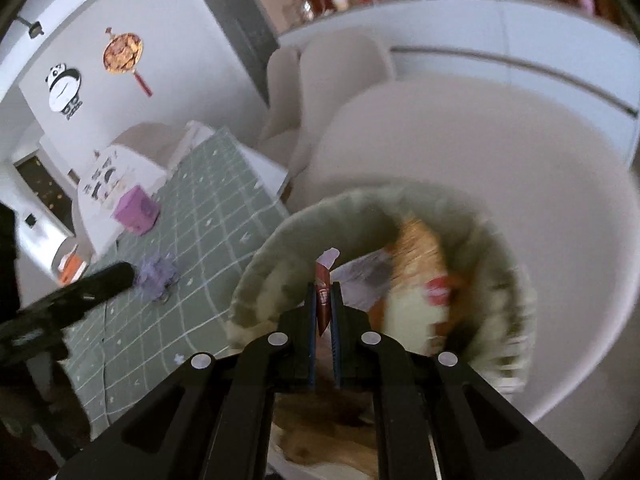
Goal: Collect trash
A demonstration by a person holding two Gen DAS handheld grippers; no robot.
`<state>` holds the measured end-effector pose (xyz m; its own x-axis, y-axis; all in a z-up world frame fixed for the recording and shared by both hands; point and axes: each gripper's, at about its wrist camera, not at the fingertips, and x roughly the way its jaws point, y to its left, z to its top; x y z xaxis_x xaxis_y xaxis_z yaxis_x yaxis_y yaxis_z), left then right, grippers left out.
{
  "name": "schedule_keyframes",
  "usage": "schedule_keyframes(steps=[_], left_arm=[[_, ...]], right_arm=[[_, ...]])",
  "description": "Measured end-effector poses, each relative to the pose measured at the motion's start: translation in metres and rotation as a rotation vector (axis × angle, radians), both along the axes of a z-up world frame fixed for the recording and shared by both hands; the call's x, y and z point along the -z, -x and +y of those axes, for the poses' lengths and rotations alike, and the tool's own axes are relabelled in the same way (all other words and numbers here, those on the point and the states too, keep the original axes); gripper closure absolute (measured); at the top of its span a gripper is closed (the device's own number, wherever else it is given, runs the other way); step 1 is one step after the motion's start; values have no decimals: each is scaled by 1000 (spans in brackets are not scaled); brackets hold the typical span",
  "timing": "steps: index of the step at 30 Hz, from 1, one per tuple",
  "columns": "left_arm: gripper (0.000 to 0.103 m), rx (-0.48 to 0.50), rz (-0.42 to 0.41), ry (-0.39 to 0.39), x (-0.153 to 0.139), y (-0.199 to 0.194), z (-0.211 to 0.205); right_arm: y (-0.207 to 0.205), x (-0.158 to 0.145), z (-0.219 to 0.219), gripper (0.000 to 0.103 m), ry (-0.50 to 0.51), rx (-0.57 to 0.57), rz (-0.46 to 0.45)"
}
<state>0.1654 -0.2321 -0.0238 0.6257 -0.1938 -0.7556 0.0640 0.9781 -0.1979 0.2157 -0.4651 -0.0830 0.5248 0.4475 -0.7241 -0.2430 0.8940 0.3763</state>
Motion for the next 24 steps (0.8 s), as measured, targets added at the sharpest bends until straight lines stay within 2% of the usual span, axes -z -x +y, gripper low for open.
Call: schedule_keyframes(steps=[3, 6, 12, 15, 17, 21, 24], left_arm=[[39, -8, -12, -8, -9, 15, 19], [34, -4, -17, 4, -14, 25, 39], [22, -1, -56, 23, -16, 48, 82], [19, 20, -59, 13, -12, 58, 102], [19, 40, -51, 7, -6, 64, 120], [19, 69, -18, 33, 4, 72, 155], [19, 82, -4, 54, 6, 77, 174]], right_arm=[[-10, 21, 18, 95, -13, -10, 73], [-12, 33, 28, 95, 7, 3, 108], [-11, 42, 40, 93, 157, 61, 143], [-7, 46, 44, 83, 227, 105, 178], [0, 42, 48, 70, 267, 146, 163], [21, 18, 60, 67, 322, 226, 100], [34, -1, 67, 67, 313, 286, 66]])
